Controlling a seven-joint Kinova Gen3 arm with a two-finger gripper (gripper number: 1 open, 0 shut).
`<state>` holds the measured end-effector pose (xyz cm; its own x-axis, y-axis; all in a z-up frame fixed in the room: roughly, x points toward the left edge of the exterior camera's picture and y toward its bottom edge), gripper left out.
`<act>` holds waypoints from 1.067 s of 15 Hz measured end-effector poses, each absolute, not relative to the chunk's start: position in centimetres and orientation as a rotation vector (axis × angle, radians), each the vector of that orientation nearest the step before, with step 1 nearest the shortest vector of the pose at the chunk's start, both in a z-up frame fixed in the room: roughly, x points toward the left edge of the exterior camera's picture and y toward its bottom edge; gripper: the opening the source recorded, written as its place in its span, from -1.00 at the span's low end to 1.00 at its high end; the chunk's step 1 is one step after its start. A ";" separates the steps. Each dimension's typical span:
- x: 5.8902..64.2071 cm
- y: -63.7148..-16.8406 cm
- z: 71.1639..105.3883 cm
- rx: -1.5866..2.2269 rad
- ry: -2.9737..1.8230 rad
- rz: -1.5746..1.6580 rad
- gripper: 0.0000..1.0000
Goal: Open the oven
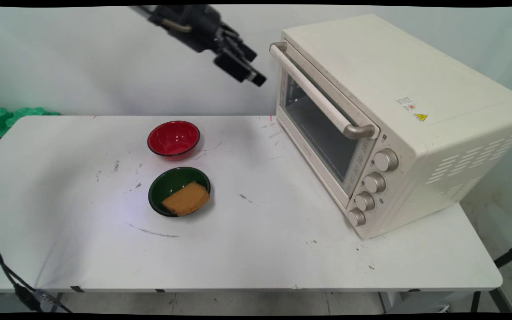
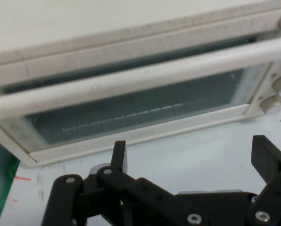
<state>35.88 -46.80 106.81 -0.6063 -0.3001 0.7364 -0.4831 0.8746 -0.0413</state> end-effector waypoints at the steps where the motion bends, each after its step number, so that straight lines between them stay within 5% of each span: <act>1: 34.8 -47.4 107.0 0.564 -2.272 0.308 1.00; 14: 24.8 -53.0 106.8 0.602 -2.373 0.295 1.00; 15: 24.4 -53.2 106.7 0.604 -2.378 0.292 -1.00; 16: 23.9 -53.5 106.6 0.608 -2.381 0.289 -1.00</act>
<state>23.93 -53.45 106.58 -0.6777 -0.3500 0.6467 -0.4944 0.8679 -0.0485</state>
